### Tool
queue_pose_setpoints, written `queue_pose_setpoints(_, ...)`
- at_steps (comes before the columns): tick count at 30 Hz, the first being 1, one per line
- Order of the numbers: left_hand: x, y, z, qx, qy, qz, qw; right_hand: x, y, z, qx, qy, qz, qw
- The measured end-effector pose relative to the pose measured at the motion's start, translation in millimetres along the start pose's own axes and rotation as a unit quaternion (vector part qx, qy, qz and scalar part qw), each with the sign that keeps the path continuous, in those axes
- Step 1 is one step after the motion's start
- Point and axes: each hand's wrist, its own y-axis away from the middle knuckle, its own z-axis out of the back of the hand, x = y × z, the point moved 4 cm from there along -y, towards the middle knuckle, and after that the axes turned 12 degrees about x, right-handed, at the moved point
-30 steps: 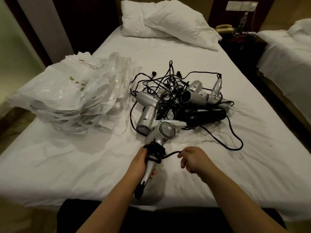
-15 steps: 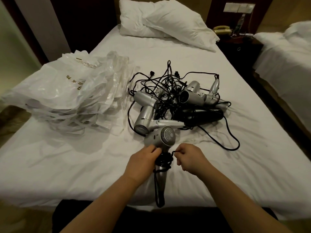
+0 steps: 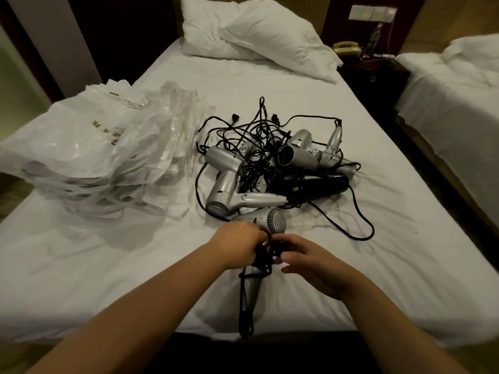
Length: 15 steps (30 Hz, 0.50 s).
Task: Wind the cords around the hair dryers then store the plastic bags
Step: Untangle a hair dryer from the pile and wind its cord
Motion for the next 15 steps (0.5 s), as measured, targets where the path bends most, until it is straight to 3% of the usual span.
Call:
queue_pose_setpoints(2, 7, 0, 1, -0.009, 0.093, 0.021, 0.995, -2, -1, -1, -0.005, 0.057, 0.007, 0.998)
queue_pose_setpoints(7, 7, -3, 4, 0.026, 0.26, 0.05, 0.964, 10, -5, 6, -0.184, 0.169, 0.081, 0.965)
queue_pose_setpoints(10, 4, -5, 6, 0.071, 0.368, 0.031, 0.927, 14, -4, 5, -0.199, 0.168, 0.09, 0.961)
queue_pose_setpoints(15, 3, -7, 9, 0.118, 0.408, -0.001, 0.905, 11, -5, 8, -0.22, 0.13, 0.091, 0.963)
